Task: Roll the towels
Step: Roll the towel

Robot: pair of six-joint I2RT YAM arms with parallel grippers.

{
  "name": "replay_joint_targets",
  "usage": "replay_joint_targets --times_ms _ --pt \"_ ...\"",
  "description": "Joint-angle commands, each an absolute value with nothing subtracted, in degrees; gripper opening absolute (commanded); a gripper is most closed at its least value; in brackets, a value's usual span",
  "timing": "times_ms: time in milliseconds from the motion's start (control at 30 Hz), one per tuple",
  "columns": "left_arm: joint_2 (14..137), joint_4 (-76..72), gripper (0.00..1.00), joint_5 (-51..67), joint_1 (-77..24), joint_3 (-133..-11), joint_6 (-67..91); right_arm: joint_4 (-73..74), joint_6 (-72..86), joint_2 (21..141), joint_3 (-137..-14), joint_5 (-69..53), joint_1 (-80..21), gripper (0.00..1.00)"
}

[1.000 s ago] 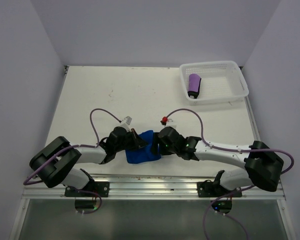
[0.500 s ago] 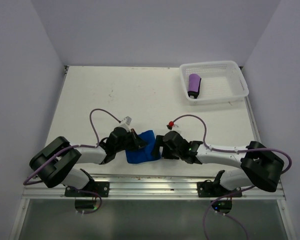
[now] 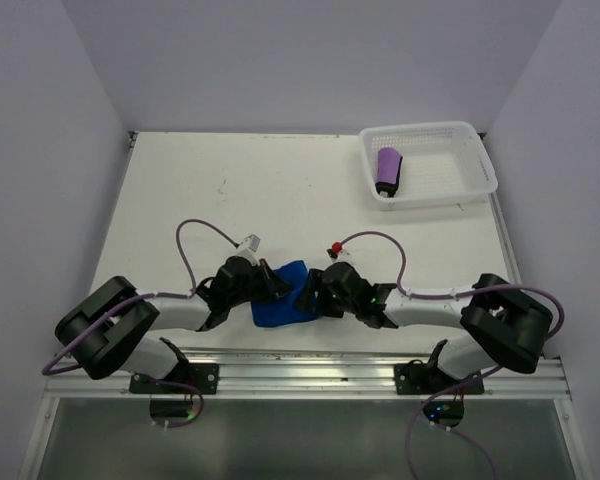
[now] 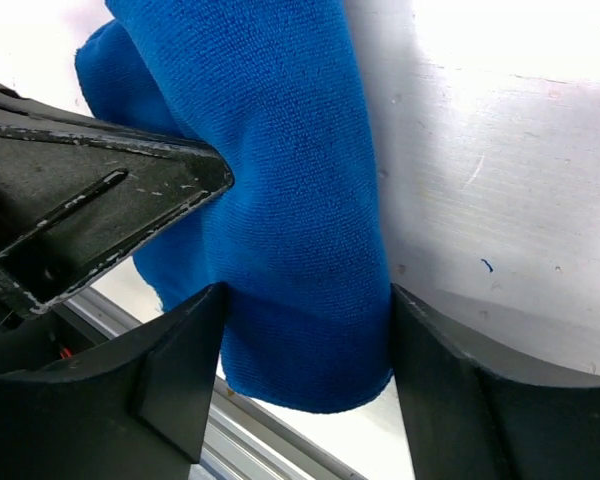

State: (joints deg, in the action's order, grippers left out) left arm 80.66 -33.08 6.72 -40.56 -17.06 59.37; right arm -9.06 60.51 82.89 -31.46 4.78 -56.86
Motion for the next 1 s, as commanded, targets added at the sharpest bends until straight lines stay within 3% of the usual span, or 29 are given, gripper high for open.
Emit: replay_joint_targets --times_ms 0,100,200,233,367,467,633,967 --pt "80.51 -28.92 0.0 3.6 -40.61 -16.17 57.83 -8.36 60.21 84.99 -31.2 4.57 -56.86 0.64" --pt "80.42 -29.0 0.0 3.87 -40.61 -16.44 57.66 -3.8 57.49 85.96 -33.92 6.32 -57.74 0.58" --pt "79.81 -28.3 0.0 3.61 -40.61 -16.79 57.57 -0.54 56.51 85.26 -35.24 9.13 -58.27 0.46" --pt "79.2 -27.87 0.0 3.6 -40.61 -16.96 57.57 -0.18 55.99 84.82 -35.51 9.75 -58.45 0.38" --pt "77.17 -26.19 0.01 4.57 -40.61 -18.01 57.57 7.37 53.01 82.1 -38.66 13.0 -58.54 0.25" --pt "75.24 -24.09 0.08 4.92 -40.61 -19.77 57.31 14.04 49.49 80.51 -41.21 14.76 -58.54 0.19" --pt "71.9 -20.22 0.17 5.19 -40.61 -23.29 56.78 21.96 42.64 79.63 -45.52 16.34 -58.62 0.15" --pt "68.91 -13.45 0.22 5.1 -40.52 -28.47 58.27 32.77 37.09 81.38 -50.09 27.22 -60.9 0.15"
